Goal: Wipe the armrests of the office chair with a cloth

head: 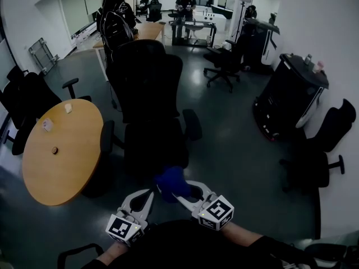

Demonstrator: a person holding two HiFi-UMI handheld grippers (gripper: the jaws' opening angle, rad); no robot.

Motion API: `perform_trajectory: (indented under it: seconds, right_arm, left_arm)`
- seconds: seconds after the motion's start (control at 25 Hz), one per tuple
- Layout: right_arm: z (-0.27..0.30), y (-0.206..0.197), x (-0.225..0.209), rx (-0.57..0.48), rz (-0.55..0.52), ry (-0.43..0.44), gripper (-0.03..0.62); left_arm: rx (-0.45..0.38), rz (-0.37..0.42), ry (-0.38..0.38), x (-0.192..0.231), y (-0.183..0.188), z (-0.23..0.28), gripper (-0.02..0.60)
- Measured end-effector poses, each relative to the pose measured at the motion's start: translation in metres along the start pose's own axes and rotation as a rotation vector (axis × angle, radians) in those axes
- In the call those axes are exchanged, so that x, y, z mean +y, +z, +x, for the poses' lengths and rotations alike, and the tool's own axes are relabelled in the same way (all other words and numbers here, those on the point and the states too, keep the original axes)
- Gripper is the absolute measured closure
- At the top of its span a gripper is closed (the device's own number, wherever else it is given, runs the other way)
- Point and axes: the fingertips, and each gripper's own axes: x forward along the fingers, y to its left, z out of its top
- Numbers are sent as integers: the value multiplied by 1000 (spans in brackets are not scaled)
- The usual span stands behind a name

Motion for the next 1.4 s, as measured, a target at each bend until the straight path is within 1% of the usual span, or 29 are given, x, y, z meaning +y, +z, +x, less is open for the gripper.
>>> perform_trajectory:
  seconds: [0.24,0.48,1.12,1.24,1.4]
  right_arm:
    - [-2,2,3,-1,-6,0,451]
    - [0,2,3,2,-9,1,451]
    - [6,3,2,6,-14,1,451]
    - [7,2,4,6,-16,5,451]
    - [7,3,3,7,-16,9,451]
  left_arm:
    - [-1,8,5,-3,7,-4,561]
    - [7,7,4,-1,-4,-7,563]
    - [6,14,-7,2,-10,-10,562]
    - [9,13,-4,6,-19,-12,563]
    - [11,22,-4,2,-9,-11,563]
